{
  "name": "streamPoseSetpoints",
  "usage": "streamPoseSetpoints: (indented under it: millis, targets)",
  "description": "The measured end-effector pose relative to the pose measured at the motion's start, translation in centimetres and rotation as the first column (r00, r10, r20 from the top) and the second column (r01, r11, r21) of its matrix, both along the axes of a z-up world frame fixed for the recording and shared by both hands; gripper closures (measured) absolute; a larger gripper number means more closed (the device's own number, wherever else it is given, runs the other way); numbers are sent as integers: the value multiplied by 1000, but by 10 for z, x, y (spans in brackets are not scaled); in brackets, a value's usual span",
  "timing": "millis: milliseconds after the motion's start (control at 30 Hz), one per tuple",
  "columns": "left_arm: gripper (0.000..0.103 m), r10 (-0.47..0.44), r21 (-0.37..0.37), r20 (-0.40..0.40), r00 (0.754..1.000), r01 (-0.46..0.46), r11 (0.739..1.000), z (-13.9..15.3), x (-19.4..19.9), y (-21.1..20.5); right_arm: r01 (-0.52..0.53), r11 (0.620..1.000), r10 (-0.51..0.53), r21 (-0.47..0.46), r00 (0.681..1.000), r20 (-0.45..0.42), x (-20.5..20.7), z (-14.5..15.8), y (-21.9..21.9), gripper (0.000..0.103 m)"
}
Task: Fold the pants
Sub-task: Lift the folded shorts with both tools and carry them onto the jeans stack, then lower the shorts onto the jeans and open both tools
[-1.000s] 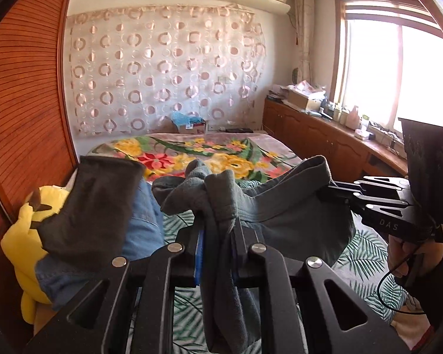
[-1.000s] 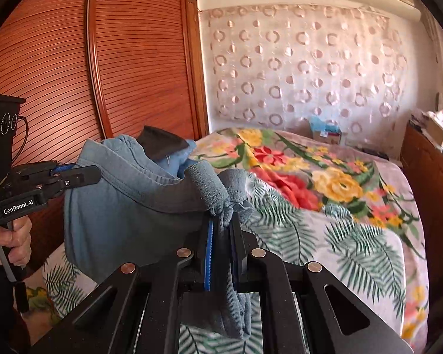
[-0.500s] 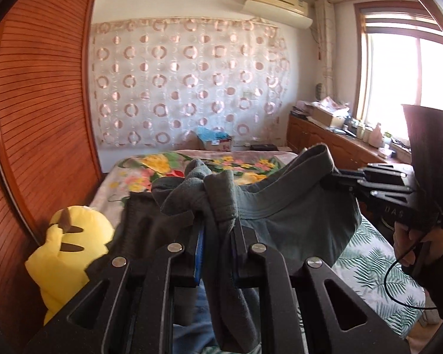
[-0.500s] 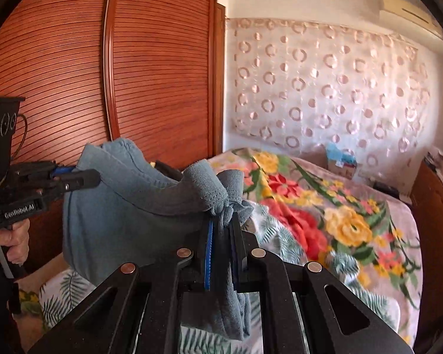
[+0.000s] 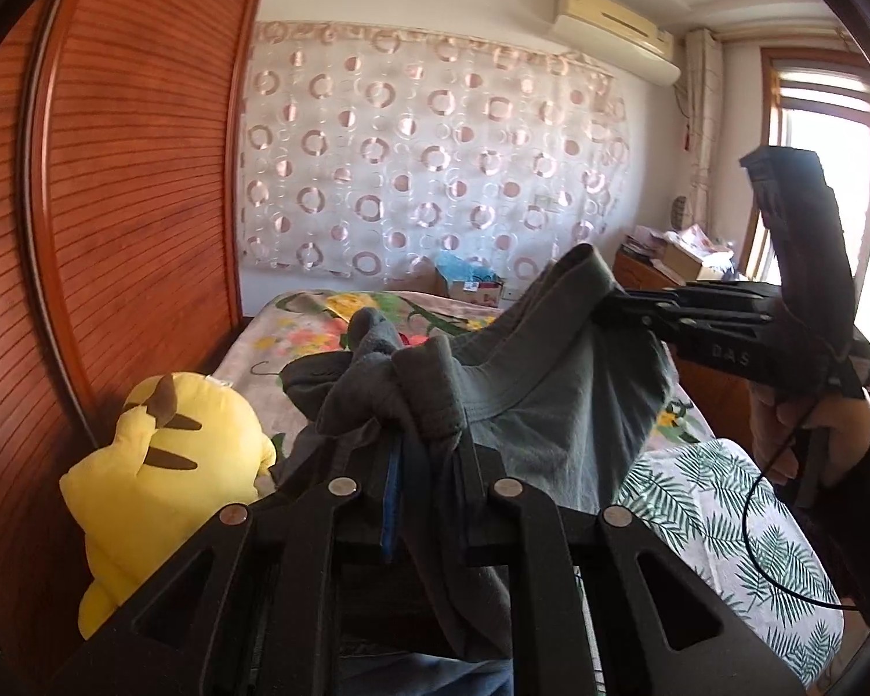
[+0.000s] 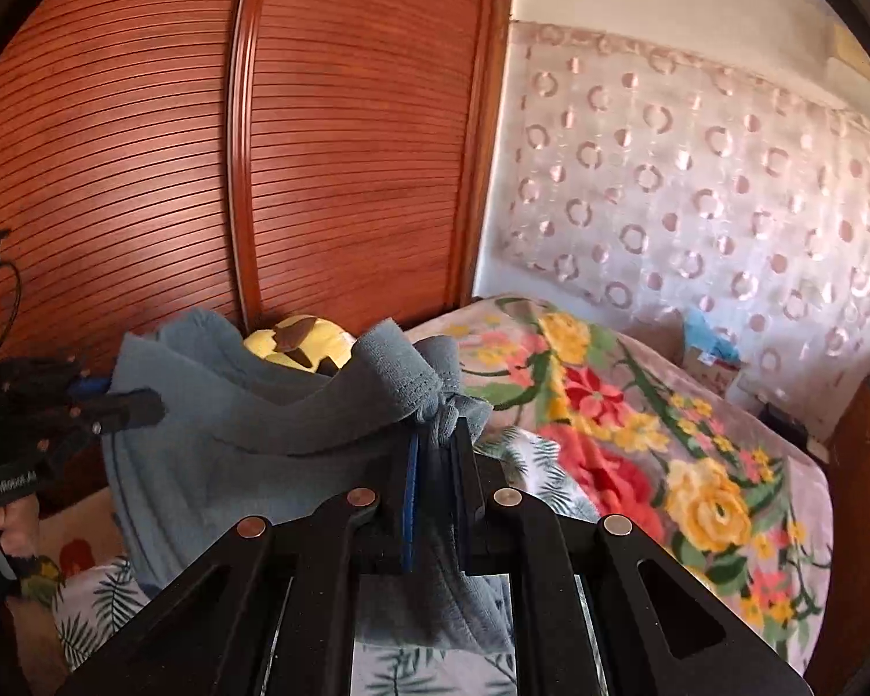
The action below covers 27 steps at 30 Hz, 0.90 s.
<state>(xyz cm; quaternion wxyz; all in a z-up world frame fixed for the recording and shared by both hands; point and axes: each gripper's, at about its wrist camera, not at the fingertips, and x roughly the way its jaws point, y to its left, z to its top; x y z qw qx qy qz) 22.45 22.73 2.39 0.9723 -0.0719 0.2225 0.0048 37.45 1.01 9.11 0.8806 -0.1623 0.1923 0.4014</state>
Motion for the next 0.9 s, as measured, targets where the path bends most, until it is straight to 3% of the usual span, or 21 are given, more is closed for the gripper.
streamPoseSetpoints:
  millis: [300, 500, 733, 900]
  targets:
    - [88, 72, -54, -6, 997, -73, 996, -22, -7, 19, -98, 993, 100, -61, 995, 22, 45, -6, 42, 94]
    - [88, 169, -111, 10, 986, -167, 980, -39, -18, 28, -161, 983, 165, -93, 985, 44, 57, -22, 65, 94]
    - [87, 216, -116, -44, 975, -220, 969, -58, -16, 28, -174, 977, 176, -122, 984, 3, 75, -48, 90, 93]
    - [85, 228, -118, -65, 971, -234, 965, -60, -18, 31, -172, 981, 169, -93, 985, -34, 79, -45, 95, 93]
